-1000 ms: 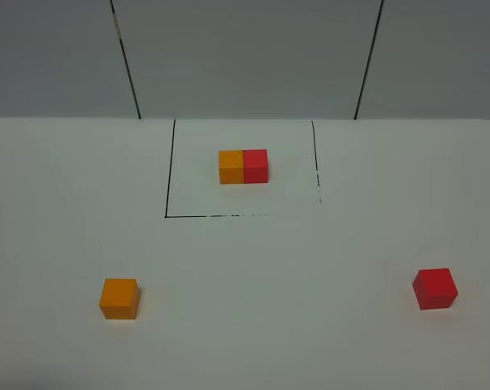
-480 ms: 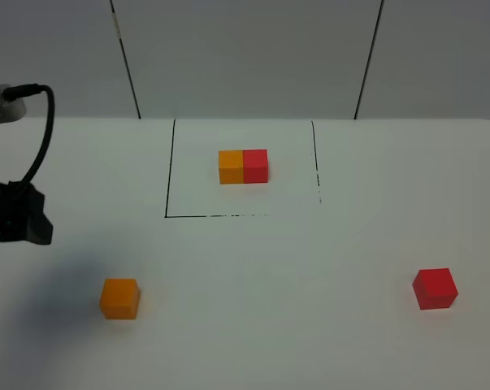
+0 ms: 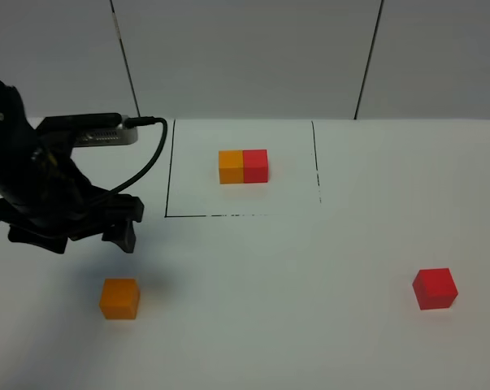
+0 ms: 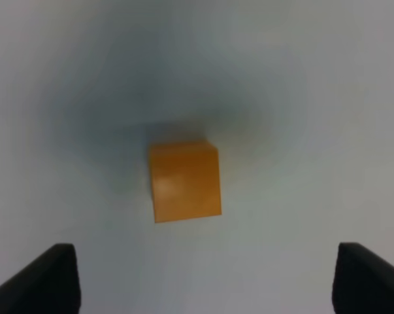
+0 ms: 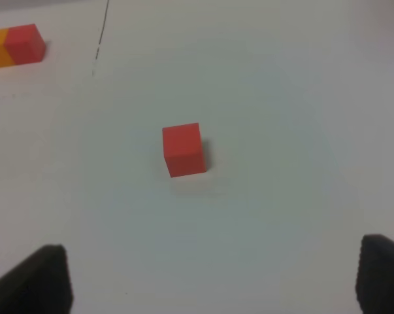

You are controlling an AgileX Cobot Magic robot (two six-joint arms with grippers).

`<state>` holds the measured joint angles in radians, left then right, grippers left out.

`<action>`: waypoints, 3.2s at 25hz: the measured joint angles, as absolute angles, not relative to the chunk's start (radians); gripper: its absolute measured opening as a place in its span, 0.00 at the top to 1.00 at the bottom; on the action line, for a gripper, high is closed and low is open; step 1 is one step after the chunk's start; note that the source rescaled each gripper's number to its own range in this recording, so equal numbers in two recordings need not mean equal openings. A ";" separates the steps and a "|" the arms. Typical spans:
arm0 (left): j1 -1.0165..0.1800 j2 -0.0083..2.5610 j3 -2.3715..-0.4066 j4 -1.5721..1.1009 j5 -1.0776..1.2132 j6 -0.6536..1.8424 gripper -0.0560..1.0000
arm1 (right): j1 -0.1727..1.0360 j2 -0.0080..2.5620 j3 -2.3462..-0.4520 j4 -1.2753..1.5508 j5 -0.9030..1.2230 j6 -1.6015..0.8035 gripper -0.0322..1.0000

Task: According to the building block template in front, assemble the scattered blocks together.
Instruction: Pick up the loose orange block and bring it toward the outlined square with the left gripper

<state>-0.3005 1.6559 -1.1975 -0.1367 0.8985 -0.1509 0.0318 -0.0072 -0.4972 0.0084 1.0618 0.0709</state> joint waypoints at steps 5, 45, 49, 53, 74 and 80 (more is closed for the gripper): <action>-0.330 1.738 -1.198 -0.134 0.872 -0.196 0.33 | 0.032 -0.007 -0.497 0.008 1.062 0.071 0.25; -0.349 1.949 -1.184 -0.073 0.799 -0.308 0.30 | 0.032 -0.007 -0.497 0.008 1.062 0.071 0.25; -0.349 1.983 -1.184 -0.073 0.793 -0.309 0.30 | 0.032 -0.007 -0.497 0.008 1.062 0.071 0.25; -0.349 2.017 -1.184 -0.073 0.770 -0.309 0.30 | 0.032 -0.007 -0.497 0.008 1.062 0.071 0.25; -0.349 2.049 -1.187 -0.077 0.777 -0.310 0.69 | 0.032 -0.007 -0.497 0.008 1.062 0.071 0.25; -0.349 2.049 -1.187 -0.116 0.800 -0.310 0.95 | 0.032 -0.007 -0.497 0.008 1.062 0.071 0.25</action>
<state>-0.3491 2.0485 -1.1871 -0.1164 0.8000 -0.3104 0.0318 -0.0072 -0.4972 0.0084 1.0618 0.0709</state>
